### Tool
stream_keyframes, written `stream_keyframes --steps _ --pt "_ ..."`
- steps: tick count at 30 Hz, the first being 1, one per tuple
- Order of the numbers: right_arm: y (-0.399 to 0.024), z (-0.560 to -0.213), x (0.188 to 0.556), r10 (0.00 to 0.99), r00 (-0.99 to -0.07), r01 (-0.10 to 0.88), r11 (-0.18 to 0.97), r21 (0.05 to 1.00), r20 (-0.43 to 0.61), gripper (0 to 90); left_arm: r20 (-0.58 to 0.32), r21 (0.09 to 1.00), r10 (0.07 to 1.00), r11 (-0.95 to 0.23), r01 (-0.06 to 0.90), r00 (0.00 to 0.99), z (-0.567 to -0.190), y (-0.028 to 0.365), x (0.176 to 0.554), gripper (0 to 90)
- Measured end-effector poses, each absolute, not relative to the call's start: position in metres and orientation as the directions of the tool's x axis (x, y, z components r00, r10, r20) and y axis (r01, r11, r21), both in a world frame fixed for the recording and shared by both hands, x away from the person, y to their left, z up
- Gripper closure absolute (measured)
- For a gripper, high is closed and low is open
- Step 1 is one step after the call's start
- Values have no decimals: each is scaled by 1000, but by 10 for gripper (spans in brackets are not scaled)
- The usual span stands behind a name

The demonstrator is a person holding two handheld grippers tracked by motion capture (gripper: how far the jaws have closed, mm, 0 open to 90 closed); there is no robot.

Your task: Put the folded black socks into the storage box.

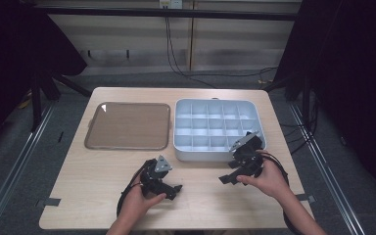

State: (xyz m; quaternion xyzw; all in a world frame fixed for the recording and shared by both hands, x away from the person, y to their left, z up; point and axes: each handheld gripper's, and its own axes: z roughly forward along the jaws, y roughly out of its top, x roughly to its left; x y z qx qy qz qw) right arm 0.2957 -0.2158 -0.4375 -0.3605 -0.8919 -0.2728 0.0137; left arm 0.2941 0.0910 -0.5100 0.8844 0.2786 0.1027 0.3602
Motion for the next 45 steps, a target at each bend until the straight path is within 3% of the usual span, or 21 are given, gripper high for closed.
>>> stream_keyframes --steps 31,45 --pt "-195 -474 284 598 -771 611 598 519 220 242 -14 693 564 -590 415 826 -510 92 294 0" --pt "-189 -489 279 567 -807 552 620 557 167 221 -15 693 564 -590 416 825 -510 92 294 0"
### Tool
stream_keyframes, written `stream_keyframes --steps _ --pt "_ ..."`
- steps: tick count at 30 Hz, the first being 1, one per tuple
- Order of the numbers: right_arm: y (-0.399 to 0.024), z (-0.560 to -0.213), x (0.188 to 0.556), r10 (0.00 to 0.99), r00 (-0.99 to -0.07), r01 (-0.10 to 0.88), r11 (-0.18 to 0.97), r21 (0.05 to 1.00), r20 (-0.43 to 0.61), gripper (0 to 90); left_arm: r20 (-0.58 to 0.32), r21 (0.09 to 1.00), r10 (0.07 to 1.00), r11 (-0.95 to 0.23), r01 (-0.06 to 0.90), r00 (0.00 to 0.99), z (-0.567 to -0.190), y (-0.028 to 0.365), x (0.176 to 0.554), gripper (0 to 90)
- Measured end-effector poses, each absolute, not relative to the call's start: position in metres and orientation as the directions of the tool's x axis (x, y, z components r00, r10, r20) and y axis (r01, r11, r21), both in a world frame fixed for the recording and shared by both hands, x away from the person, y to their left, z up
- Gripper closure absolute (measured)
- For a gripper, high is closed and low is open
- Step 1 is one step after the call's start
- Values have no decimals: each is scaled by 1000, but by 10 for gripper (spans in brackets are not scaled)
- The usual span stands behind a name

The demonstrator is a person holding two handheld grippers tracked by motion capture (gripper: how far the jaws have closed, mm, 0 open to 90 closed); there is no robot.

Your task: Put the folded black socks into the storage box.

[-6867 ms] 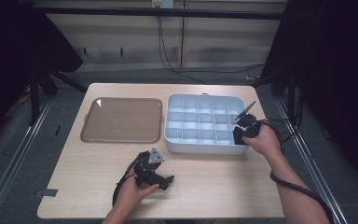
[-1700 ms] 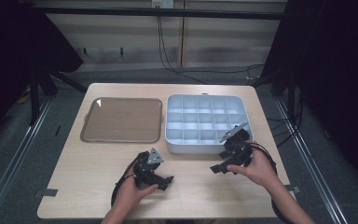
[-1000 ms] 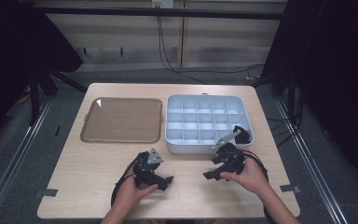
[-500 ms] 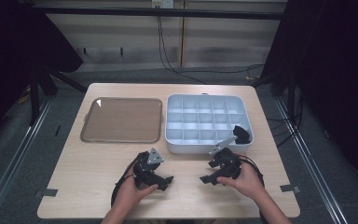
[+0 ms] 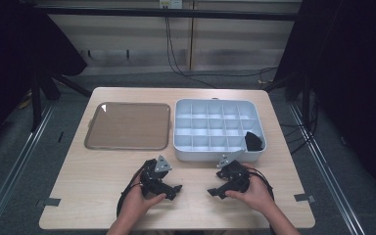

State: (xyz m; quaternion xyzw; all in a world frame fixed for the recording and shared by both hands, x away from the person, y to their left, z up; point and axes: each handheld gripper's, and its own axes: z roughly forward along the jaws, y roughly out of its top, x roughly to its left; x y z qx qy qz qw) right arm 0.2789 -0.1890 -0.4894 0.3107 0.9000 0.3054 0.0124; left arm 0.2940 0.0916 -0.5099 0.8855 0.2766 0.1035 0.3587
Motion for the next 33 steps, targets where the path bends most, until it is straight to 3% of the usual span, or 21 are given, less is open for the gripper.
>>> stream_keyframes --steps 23,33 --pt "-196 -511 263 558 -829 399 549 735 33 193 -18 694 566 -587 418 824 -510 91 294 0" --pt "-196 -511 262 560 -827 403 547 733 37 189 -20 699 568 -581 418 823 -511 91 293 0"
